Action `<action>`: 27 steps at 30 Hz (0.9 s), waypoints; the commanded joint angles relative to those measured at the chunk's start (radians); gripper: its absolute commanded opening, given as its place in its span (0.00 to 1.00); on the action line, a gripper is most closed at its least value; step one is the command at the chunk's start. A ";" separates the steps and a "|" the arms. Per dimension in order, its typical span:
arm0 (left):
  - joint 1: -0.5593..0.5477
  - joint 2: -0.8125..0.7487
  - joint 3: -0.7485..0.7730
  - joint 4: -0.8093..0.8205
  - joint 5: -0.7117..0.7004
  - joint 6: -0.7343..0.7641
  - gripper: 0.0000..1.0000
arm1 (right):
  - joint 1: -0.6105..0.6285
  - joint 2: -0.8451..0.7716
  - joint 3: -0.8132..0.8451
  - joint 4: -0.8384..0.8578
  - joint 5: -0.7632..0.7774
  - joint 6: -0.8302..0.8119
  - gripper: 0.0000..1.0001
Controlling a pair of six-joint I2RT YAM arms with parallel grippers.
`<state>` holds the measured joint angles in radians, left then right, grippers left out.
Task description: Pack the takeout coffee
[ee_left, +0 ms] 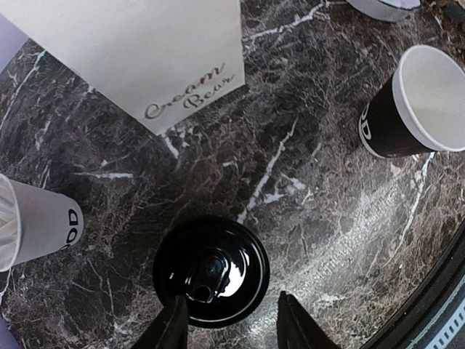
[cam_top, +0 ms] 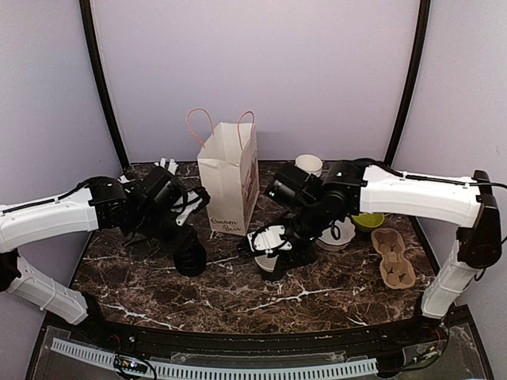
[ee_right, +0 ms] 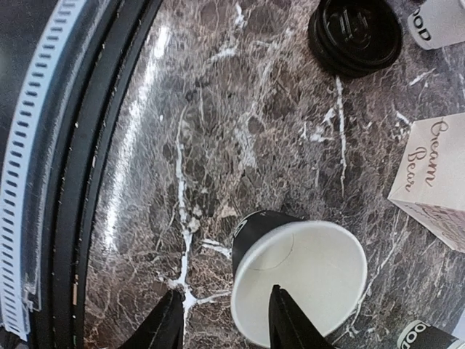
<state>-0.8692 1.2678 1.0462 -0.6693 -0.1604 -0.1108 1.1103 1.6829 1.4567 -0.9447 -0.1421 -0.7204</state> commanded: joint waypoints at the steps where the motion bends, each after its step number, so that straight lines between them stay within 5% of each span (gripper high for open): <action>1: -0.063 0.039 -0.010 -0.053 0.010 -0.015 0.44 | -0.078 -0.087 0.092 -0.092 -0.134 -0.007 0.42; 8: -0.131 0.142 -0.003 -0.097 -0.021 -0.075 0.41 | -0.262 -0.163 0.046 0.027 -0.189 0.068 0.42; 17: -0.149 0.228 -0.015 -0.045 -0.020 -0.121 0.51 | -0.291 -0.192 0.016 0.062 -0.141 0.086 0.42; 27: -0.174 0.302 0.000 -0.044 -0.159 -0.196 0.32 | -0.292 -0.186 0.013 0.067 -0.128 0.083 0.42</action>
<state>-1.0359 1.5692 1.0462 -0.7116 -0.2569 -0.2699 0.8238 1.5146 1.4788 -0.9119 -0.2790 -0.6483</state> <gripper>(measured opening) 0.332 0.420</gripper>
